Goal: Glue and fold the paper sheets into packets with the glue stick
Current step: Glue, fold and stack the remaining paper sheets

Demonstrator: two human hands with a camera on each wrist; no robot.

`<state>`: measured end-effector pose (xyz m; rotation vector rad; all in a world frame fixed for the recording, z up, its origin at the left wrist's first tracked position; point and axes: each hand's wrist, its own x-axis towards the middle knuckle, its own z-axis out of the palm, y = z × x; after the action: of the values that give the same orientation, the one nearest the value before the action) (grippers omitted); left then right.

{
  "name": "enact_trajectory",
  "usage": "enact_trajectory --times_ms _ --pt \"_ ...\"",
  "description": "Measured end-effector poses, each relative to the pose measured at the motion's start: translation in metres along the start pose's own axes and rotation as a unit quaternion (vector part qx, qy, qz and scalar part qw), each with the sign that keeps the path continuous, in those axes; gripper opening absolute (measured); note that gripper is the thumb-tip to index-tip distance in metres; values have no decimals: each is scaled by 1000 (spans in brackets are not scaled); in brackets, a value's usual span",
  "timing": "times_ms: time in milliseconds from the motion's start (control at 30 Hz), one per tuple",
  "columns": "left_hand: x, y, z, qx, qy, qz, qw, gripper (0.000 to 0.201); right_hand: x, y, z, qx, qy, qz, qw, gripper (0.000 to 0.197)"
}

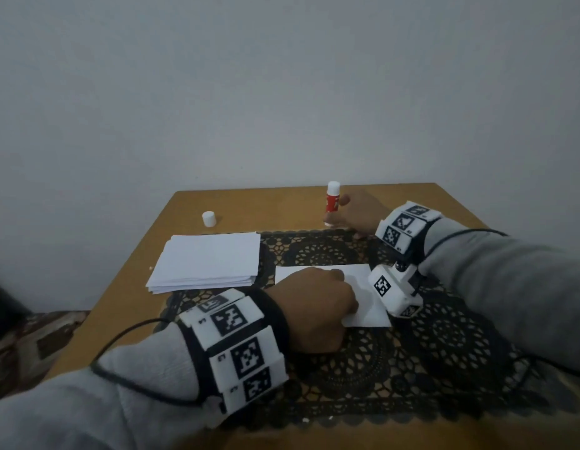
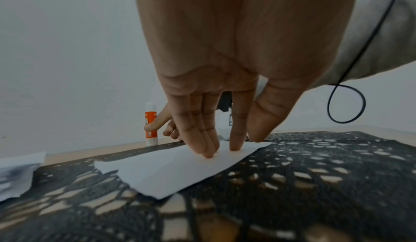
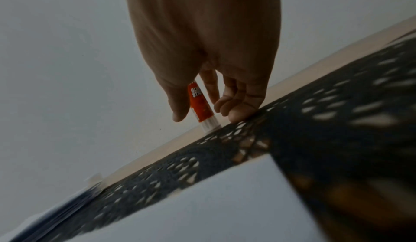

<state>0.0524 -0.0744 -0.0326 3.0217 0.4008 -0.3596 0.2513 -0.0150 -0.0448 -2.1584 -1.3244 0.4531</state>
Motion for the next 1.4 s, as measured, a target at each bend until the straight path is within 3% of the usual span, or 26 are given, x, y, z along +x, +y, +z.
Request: enact_trajectory --times_ms 233,467,567,733,1233,1400 --pt "0 -3 3 -1 -4 9 1000 43 3 -3 1 3 20 -30 999 21" --pt "-10 8 9 15 -6 -9 1000 41 -40 -4 -33 12 -12 -95 995 22" --pt "-18 16 14 25 -21 -30 999 50 -62 -7 -41 5 -19 -104 994 26" --pt "-22 20 11 10 -68 -51 996 59 -91 -17 -26 1 -104 -124 987 20" --pt "-19 15 11 11 -96 -47 994 63 -82 -34 24 -40 -77 -239 967 19" --pt "-19 16 12 15 -97 -53 994 64 -77 -38 22 -70 -63 -236 967 17"
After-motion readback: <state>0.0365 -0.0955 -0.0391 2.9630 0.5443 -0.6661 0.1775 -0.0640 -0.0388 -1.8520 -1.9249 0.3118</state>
